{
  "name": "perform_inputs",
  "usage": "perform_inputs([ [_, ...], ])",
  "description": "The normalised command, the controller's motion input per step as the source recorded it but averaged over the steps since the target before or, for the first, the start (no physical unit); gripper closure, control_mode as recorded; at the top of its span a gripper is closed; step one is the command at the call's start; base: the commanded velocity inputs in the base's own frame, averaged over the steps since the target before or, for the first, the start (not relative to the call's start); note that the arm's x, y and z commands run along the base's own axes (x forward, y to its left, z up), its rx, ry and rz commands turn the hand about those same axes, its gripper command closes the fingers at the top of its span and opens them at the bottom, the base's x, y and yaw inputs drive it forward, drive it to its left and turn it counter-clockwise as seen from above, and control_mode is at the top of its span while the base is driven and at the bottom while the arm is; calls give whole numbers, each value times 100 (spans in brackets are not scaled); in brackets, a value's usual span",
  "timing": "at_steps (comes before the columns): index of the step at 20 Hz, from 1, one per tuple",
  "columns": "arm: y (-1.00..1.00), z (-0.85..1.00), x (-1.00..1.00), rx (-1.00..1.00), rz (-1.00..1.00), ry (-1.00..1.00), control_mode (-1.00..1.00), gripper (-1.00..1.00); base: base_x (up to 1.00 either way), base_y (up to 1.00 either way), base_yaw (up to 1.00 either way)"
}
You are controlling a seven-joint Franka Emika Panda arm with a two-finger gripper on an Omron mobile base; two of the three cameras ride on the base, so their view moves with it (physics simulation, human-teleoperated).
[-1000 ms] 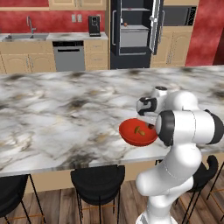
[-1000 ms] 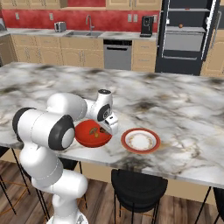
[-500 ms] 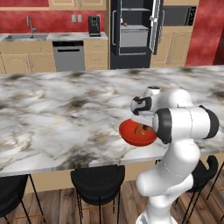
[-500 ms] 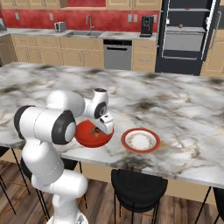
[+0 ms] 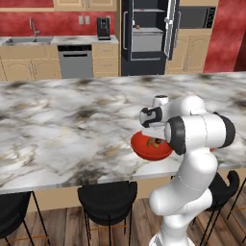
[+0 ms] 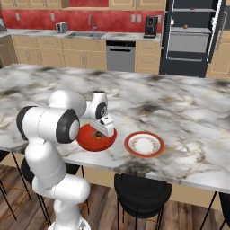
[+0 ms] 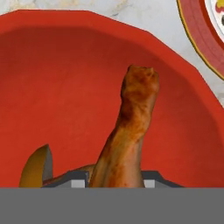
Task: Pick the chicken drumstick and mushroom from their plates and place them in the bowl. Then put the bowl in the fridge.
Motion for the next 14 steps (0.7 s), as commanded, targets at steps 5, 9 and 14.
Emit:
perform_inputs([
  [5,4,-8,-7,0,0,0,-100,-100,0,0,0],
  [9,0,0,-14,0,0,0,-100,-100,0,0,0],
  [14,0,12,-27,0,1,-13,-100,-100,0,0,0],
])
